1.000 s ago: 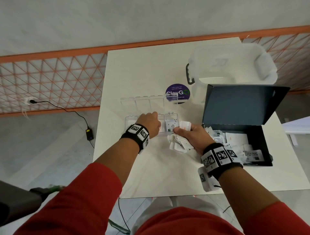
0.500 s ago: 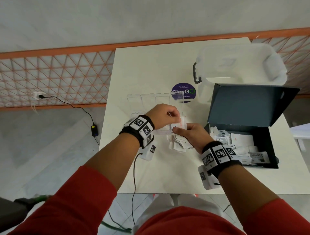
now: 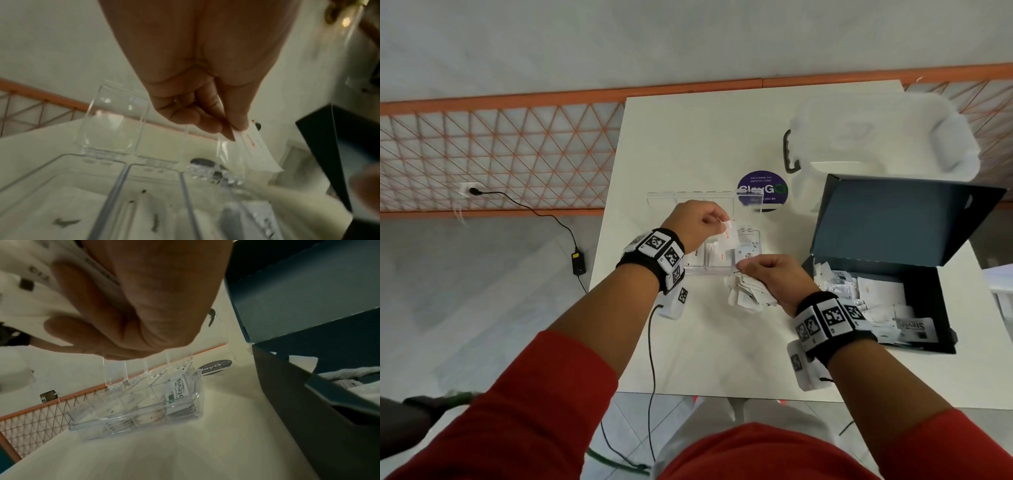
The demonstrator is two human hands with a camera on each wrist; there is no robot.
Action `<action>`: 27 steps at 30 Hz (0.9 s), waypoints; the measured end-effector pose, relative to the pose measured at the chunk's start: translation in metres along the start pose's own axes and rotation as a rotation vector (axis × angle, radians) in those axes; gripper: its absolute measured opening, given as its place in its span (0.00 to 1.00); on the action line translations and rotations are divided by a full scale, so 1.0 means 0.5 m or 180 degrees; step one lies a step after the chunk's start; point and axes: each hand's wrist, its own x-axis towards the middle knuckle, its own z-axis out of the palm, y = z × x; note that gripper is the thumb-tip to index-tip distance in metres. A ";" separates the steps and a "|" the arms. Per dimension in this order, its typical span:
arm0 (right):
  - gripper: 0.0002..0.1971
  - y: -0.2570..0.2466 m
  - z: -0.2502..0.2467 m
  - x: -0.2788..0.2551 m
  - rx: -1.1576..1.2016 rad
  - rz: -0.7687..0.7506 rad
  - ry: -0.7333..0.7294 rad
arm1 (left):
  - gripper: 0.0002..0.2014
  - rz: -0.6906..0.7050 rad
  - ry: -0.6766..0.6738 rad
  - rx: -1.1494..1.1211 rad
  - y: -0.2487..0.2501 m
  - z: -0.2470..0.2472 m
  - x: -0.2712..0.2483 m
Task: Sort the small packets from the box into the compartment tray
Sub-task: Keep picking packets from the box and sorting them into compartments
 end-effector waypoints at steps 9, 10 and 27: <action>0.07 0.000 -0.020 0.005 0.0057 0.0009 0.0079 | 0.09 -0.0272 -0.0301 0.1351 -0.042 0.049 0.014; 0.06 0.001 -0.022 0.007 0.0083 0.0015 0.0089 | 0.09 -0.0296 -0.0327 0.1426 -0.045 0.054 0.016; 0.07 0.013 -0.016 0.043 0.0102 -0.0341 0.0945 | 0.22 -0.0331 -0.1089 -0.0538 0.028 0.089 -0.055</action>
